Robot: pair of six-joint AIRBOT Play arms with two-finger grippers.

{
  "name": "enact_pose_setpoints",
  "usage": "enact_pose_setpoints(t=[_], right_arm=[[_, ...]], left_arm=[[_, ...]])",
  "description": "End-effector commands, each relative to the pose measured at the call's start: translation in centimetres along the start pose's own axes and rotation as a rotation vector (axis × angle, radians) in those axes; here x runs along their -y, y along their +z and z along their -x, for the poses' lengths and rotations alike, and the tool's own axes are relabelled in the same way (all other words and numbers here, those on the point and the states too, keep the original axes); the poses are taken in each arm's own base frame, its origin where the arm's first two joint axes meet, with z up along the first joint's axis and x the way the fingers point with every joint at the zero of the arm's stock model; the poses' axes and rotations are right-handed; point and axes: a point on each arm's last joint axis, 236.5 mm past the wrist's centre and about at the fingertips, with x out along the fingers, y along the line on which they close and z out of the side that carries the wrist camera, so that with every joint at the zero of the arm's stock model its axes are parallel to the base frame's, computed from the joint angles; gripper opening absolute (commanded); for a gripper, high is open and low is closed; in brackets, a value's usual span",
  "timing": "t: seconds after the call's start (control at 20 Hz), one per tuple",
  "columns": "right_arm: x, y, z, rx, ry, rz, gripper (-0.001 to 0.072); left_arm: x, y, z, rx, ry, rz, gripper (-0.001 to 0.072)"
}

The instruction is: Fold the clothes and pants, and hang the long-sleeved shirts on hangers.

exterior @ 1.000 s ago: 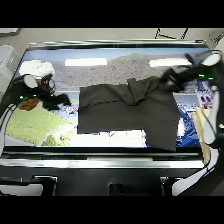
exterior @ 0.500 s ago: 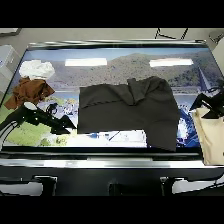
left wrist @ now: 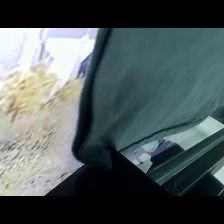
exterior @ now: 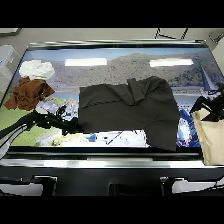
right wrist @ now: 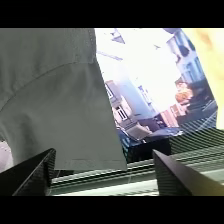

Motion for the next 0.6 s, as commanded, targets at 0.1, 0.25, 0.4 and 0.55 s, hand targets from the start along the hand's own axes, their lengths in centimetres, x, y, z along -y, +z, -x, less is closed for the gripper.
enact_pose_setpoints(t=[0.1,0.25,0.4,0.55], right_arm=[[1.8,0.1,-2.6,-0.012,-0.054,-0.019,0.0592],[-0.1,-0.1,-7.5,-0.060,0.070,0.016,0.0592],[-2.7,2.0,-10.2,-0.028,0.211,0.050,0.0591],[-3.6,2.8,-11.9,-0.037,0.265,0.023,0.0581]], left_arm=[[0.3,1.4,0.7,0.070,-0.001,-0.005,0.0032],[0.1,1.9,2.8,0.112,-0.002,-0.011,0.0031],[0.3,1.4,3.4,0.103,-0.004,-0.021,0.0031],[0.3,1.4,3.4,0.104,-0.002,-0.023,0.0031]])
